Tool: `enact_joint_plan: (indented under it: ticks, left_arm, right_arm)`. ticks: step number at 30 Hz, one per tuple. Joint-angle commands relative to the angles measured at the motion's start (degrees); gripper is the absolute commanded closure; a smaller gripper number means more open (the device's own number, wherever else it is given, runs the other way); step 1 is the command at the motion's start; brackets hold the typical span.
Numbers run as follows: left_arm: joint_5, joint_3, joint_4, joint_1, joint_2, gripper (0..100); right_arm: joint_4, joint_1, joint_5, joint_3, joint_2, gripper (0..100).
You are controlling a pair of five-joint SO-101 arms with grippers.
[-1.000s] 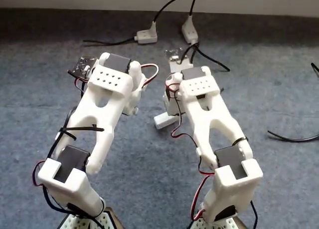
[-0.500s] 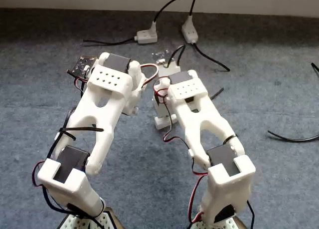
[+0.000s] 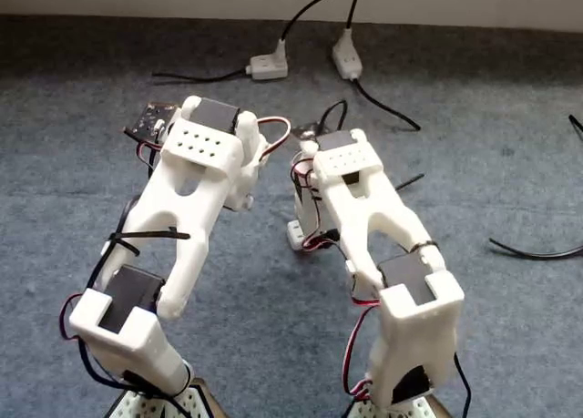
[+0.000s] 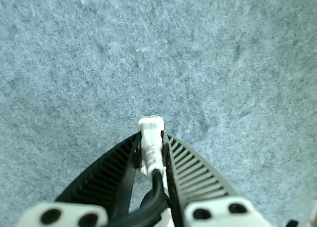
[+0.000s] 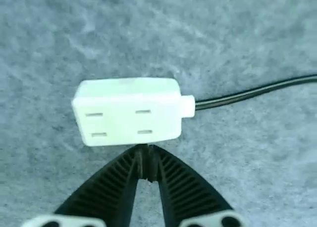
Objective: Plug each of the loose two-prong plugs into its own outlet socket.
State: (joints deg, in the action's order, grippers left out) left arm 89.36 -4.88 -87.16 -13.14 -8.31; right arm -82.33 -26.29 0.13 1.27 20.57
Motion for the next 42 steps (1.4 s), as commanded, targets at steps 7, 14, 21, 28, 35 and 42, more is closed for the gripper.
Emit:
enact_joint_plan:
  ticks: [7,14,21,28,35,42]
  left_arm:
    - [-0.26,-0.31,0.53,0.31,2.68,99]
    - [-0.26,-0.31,0.53,0.31,2.68,99]
    - [-0.26,-0.31,0.53,0.31,2.68,99]
    - [-0.26,-0.31,0.53,0.31,2.68,99]
    - [-0.26,-0.31,0.53,0.13,2.68,99]
    - [-0.26,-0.31,0.53,0.04,2.68,99]
  right_arm:
    - [-4.00,1.45,4.66,-8.31,-7.60,98.9]
    - [-3.30,6.90,4.75,-3.21,-7.69,98.9]
    - [5.05,9.98,4.48,4.44,-4.62,98.9]
    - [10.95,10.59,4.66,5.58,0.31,98.9]
    - [20.70,12.62,4.75,5.49,1.27,98.9]
    - [27.65,12.62,4.75,5.49,1.01,98.9]
